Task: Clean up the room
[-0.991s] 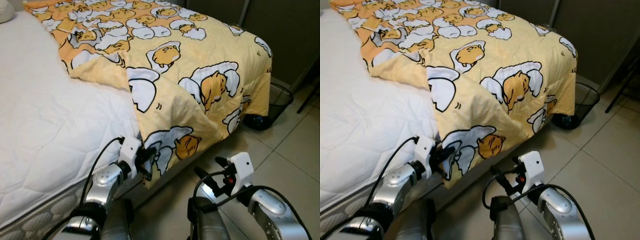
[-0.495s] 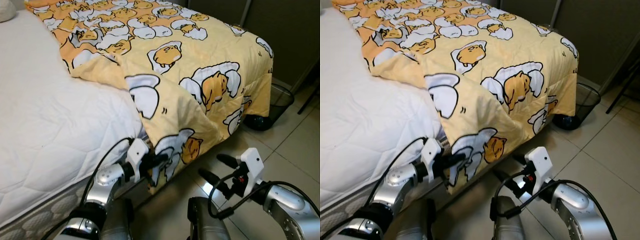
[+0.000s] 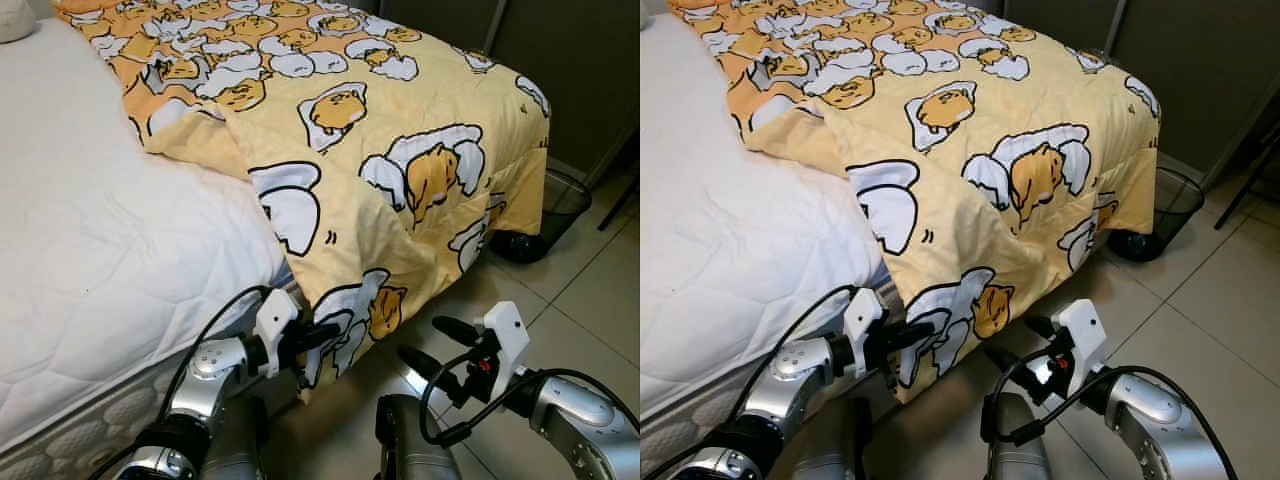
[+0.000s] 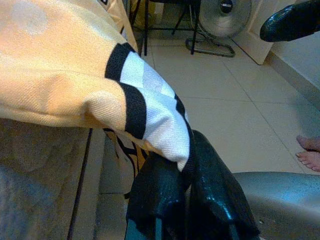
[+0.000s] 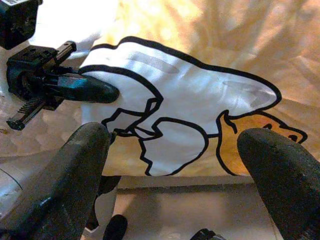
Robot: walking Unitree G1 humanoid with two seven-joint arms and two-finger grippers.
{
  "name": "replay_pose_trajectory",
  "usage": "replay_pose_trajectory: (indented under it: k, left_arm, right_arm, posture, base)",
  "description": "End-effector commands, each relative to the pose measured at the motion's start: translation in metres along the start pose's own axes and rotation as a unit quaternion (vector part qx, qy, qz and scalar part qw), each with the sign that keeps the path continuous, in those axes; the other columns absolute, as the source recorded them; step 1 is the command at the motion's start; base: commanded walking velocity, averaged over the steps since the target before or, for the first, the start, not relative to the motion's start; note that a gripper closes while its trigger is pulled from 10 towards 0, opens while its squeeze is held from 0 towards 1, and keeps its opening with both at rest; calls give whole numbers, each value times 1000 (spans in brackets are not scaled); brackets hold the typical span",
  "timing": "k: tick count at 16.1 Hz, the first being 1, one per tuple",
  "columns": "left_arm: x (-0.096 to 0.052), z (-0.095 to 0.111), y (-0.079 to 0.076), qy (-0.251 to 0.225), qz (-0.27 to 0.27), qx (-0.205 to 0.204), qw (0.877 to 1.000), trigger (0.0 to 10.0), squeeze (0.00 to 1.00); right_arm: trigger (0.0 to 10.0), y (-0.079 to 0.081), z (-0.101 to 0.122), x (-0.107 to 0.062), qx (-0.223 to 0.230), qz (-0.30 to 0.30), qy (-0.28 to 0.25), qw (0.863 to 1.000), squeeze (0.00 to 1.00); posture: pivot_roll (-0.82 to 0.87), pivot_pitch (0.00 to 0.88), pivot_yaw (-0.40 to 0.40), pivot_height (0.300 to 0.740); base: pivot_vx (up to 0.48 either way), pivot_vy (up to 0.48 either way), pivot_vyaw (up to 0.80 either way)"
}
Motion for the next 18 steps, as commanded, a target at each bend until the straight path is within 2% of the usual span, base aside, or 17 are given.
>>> replay_pose_trajectory:
  k: [1, 7, 17, 18]
  left_arm:
    - [-5, 4, 2, -7, -1, 15, 1000, 0, 0]
    - [-9, 3, 3, -12, 4, -9, 1000, 0, 0]
    - [-11, 1, 9, 4, 12, -6, 1000, 0, 0]
    - [-12, 2, 9, 3, 13, 1, 1000, 0, 0]
  right_arm:
    - [10000, 0, 3, 1, 1, 5, -2, 1000, 0]
    - [10000, 0, -2, 2, 3, 5, 7, 1000, 0]
    - [10000, 2, -7, 4, 13, -3, 6, 1000, 0]
    - [10000, 2, -7, 4, 13, -3, 6, 1000, 0]
  posture:
    - [-137, 0, -1, 587]
    - [-137, 0, 1, 587]
    - [-140, 0, 17, 587]
    - [-140, 0, 17, 587]
  base:
    - [0, -480, 0]
    - [0, -459, 0]
    - [0, 0, 0]
    - [0, -480, 0]
Point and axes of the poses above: a point about 5 cm out from each wrist's last joint towards the gripper, its own x axis pointing out of the wrist towards the gripper, its own z axis along the axis of the wrist's last joint, y = z × x, the point moved 3 cm from there along x, pointing out of the wrist towards the gripper, and after that the axes turned 3 degrees about -x, right-handed, at the moved point
